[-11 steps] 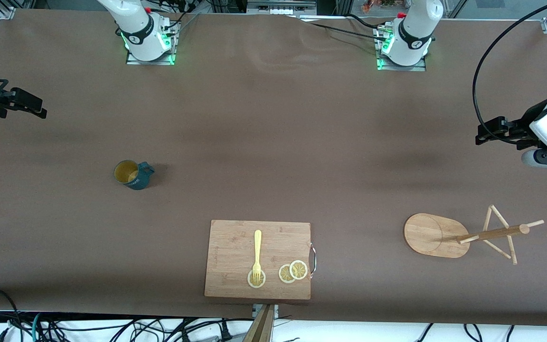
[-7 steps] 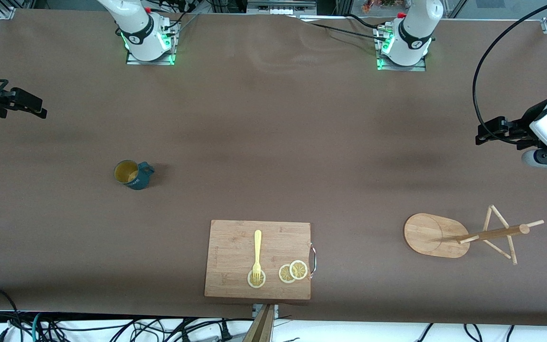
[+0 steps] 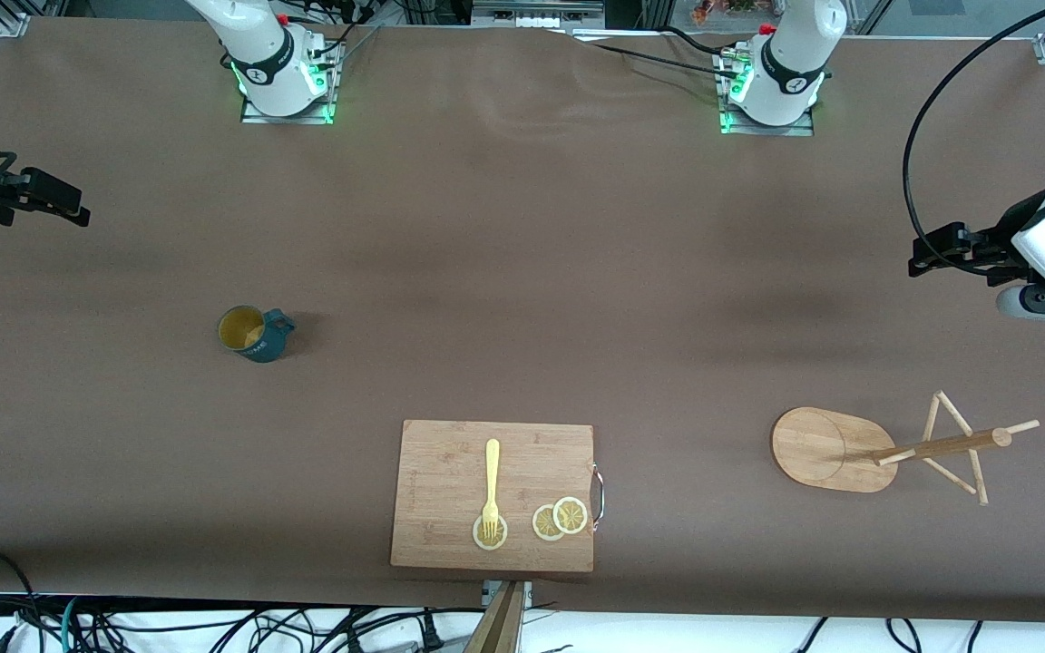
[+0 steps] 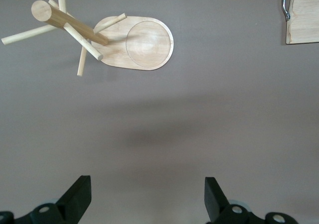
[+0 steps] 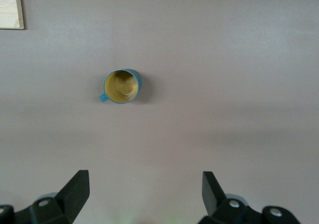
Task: Pass cup and hang on rack
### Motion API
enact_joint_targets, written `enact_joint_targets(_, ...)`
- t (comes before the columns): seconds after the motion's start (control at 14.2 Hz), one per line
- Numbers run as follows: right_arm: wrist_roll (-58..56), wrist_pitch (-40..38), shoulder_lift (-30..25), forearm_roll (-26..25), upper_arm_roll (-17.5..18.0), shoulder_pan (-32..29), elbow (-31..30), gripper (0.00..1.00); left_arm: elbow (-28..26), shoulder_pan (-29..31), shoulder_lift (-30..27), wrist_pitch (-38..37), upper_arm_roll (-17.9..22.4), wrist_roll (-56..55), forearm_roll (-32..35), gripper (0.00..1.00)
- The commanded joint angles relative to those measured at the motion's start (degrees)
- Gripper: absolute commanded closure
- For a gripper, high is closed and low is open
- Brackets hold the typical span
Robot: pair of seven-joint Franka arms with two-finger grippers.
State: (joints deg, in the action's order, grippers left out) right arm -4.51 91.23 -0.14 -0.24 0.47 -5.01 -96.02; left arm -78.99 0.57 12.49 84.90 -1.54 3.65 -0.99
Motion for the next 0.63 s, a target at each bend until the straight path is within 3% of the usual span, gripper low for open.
enact_joint_targets(0.0,-0.41,-1.14,0.49,-0.20,-0.38,0.44,1.37,0.00,2.35,-0.48,1.05,-1.32,0.22,-0.04,1.34,0.00)
enact_joint_targets(0.56,-0.41,-2.37,0.49,-0.20,-0.38,0.44,1.37,0.00,2.35,-0.48,1.05,-1.32,0.22,-0.13,1.34,0.00)
